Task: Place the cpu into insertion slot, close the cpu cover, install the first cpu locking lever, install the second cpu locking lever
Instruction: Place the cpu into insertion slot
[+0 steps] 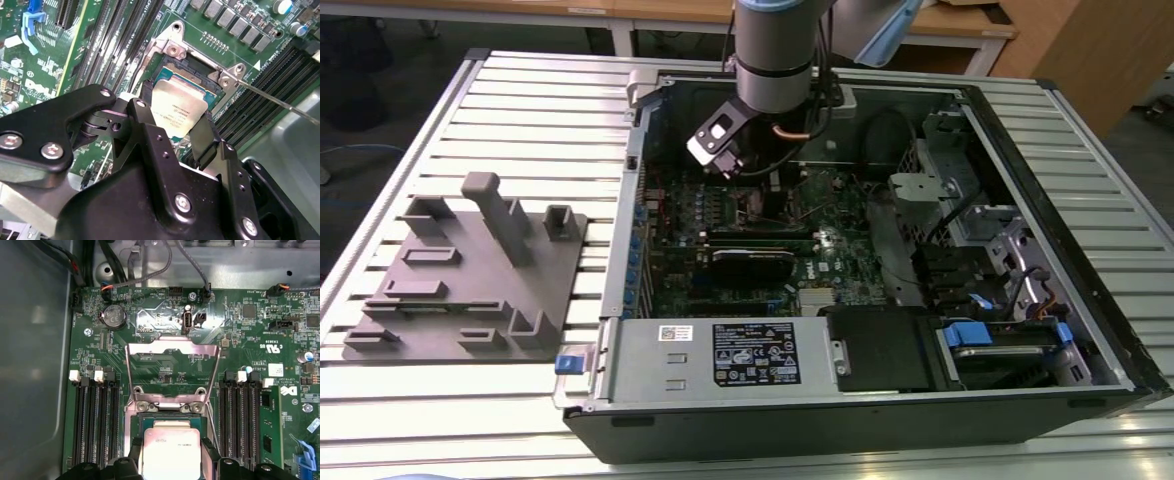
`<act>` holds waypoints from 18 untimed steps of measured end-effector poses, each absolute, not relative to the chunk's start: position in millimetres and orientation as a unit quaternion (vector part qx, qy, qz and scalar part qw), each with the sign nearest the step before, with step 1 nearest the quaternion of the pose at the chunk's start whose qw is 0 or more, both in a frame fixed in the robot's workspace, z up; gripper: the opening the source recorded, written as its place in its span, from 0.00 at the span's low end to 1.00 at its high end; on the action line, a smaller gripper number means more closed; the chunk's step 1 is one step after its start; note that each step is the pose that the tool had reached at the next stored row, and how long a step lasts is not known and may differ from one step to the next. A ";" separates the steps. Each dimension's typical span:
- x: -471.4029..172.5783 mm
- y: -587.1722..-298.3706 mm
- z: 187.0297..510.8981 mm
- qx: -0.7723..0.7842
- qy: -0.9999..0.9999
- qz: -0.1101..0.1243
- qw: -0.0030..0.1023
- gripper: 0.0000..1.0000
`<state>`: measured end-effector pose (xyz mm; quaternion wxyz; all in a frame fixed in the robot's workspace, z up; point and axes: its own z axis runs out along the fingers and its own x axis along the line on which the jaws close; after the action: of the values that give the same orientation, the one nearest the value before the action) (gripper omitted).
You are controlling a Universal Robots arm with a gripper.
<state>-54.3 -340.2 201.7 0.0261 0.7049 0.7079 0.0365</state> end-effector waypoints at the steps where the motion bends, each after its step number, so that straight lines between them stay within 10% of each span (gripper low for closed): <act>1: -54.7 -340.1 201.2 0.705 0.708 0.036 0.026 0.54; 18: -58.0 -338.7 193.6 0.705 0.708 0.036 0.026 0.54</act>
<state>-58.0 -338.7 193.6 0.0261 0.7048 0.7080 0.0365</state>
